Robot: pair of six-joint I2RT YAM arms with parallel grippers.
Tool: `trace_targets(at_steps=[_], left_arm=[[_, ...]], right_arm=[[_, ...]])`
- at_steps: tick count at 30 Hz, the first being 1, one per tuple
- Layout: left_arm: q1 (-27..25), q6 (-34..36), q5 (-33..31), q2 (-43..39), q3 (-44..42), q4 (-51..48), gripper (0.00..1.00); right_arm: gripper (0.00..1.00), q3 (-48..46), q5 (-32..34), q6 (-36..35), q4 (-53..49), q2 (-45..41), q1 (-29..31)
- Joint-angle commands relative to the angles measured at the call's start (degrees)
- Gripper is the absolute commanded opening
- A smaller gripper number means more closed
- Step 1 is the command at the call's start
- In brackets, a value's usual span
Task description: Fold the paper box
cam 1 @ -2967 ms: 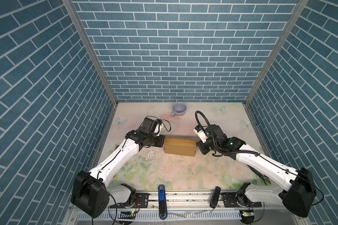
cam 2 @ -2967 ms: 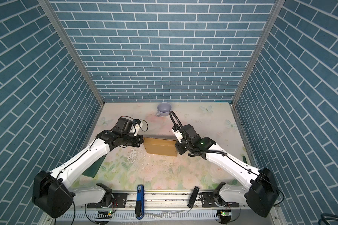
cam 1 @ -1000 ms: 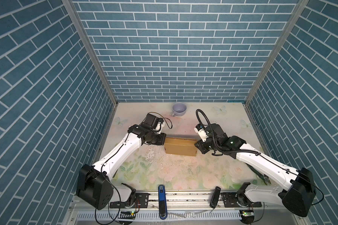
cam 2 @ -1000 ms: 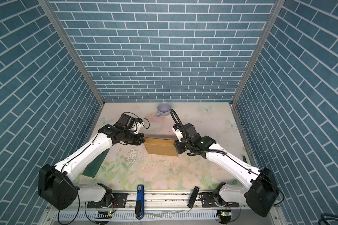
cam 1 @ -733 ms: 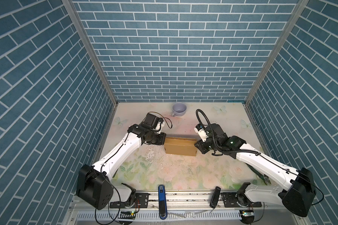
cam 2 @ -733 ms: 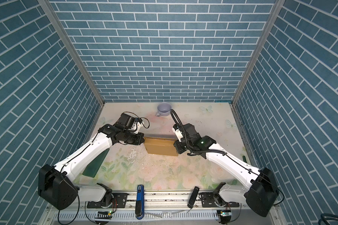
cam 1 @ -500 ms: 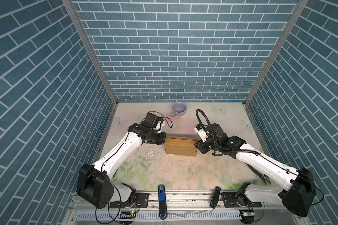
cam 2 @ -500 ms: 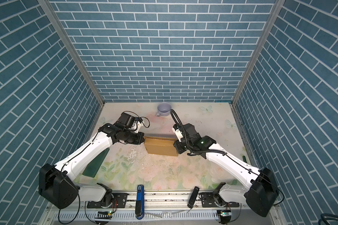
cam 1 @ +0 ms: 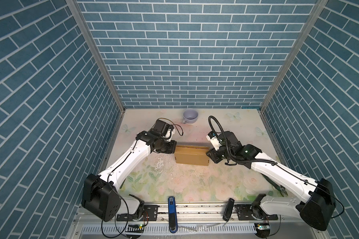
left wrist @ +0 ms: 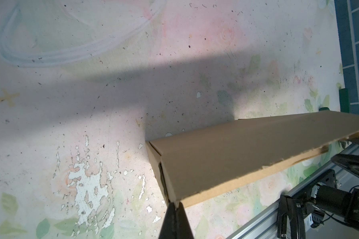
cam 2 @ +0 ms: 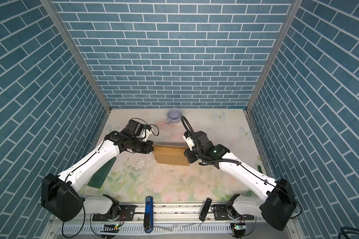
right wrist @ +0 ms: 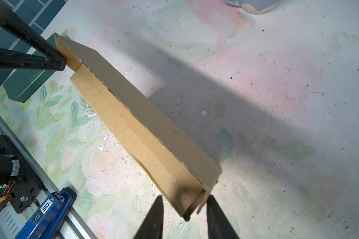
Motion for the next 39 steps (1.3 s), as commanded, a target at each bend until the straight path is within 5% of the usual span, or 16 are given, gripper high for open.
trace_targets(at_steps=[1, 39], left_arm=[[-0.4, 0.4, 1.5, 0.6, 1.6, -0.9, 0.00], [-0.4, 1.2, 1.9, 1.8, 3.5, -3.0, 0.00]], right_arm=[[0.35, 2.3, -1.5, 1.2, 1.3, -0.5, 0.2], [0.40, 3.1, -2.8, 1.5, 0.9, -0.2, 0.2]])
